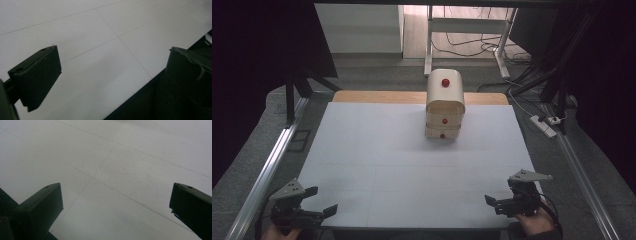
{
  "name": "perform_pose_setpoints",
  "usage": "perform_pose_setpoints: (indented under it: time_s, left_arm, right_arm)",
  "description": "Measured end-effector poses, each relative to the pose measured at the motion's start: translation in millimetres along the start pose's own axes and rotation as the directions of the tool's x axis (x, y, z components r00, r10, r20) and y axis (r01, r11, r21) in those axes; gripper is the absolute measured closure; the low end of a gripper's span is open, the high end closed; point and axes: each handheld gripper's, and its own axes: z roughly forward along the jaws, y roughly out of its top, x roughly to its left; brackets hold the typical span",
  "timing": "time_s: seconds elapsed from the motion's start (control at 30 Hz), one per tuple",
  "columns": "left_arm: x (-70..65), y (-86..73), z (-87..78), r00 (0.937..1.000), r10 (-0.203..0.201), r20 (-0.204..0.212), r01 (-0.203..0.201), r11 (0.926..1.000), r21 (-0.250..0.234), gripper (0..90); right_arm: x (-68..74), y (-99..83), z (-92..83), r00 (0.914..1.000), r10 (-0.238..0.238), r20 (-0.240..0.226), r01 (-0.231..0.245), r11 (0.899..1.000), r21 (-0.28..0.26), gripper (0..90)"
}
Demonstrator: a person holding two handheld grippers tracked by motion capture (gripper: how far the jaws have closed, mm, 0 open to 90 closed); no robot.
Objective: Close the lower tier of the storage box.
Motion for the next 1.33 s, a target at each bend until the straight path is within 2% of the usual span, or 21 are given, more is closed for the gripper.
perform_pose_setpoints:
  time_s: [0.97,1.33]
  left_arm:
    - [0.5,-0.8,-0.7,1.0,-0.003,0.0,0.003,1.0,-0.003,0.3]
    - [0.4,0.3,0.1,1.0,-0.003,0.0,0.003,1.0,-0.002,0.3]
  right_arm:
    - [-7.6,-13.5,-16.9,0.9984,0.026,0.049,-0.026,1.0,0.002,0.0]
    - [-6.5,-16.9,-18.7,0.998,0.018,0.061,-0.02,0.999,0.032,0.0]
